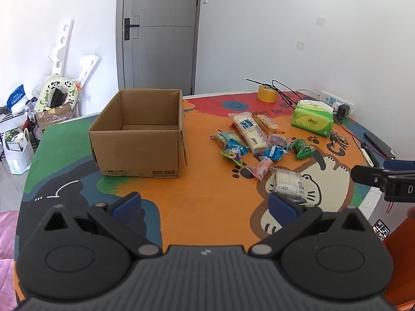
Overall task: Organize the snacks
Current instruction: 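Move both tools toward the scattered snacks on the table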
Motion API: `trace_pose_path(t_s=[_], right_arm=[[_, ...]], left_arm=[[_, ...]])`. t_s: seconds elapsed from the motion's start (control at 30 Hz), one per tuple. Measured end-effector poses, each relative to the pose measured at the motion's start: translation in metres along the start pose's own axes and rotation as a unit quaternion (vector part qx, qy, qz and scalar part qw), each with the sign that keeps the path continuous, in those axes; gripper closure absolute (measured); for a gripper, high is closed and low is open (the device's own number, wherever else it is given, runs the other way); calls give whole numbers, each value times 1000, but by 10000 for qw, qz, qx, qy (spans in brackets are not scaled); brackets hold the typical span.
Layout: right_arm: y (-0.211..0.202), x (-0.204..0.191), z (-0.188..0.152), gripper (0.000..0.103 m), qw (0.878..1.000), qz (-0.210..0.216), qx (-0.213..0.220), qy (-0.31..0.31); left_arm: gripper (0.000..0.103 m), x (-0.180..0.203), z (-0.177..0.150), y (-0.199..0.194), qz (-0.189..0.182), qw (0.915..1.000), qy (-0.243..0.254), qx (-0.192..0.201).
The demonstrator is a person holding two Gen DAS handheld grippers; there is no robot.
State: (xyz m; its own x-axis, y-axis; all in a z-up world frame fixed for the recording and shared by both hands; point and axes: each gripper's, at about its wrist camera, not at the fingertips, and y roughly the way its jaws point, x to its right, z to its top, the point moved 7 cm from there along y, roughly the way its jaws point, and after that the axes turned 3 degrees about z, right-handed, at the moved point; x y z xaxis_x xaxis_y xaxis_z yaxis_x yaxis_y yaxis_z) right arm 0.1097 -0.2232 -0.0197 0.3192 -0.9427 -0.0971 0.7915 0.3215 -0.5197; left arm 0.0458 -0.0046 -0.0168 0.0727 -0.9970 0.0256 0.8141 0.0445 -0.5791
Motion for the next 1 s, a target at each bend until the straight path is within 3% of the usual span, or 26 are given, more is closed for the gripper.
trace_pose_path(t_s=[1.0], right_arm=[[-2,-2,0,0,10000,79,15,-26]], left_arm=[[0,18,1,-11,-260,9993,200,181]])
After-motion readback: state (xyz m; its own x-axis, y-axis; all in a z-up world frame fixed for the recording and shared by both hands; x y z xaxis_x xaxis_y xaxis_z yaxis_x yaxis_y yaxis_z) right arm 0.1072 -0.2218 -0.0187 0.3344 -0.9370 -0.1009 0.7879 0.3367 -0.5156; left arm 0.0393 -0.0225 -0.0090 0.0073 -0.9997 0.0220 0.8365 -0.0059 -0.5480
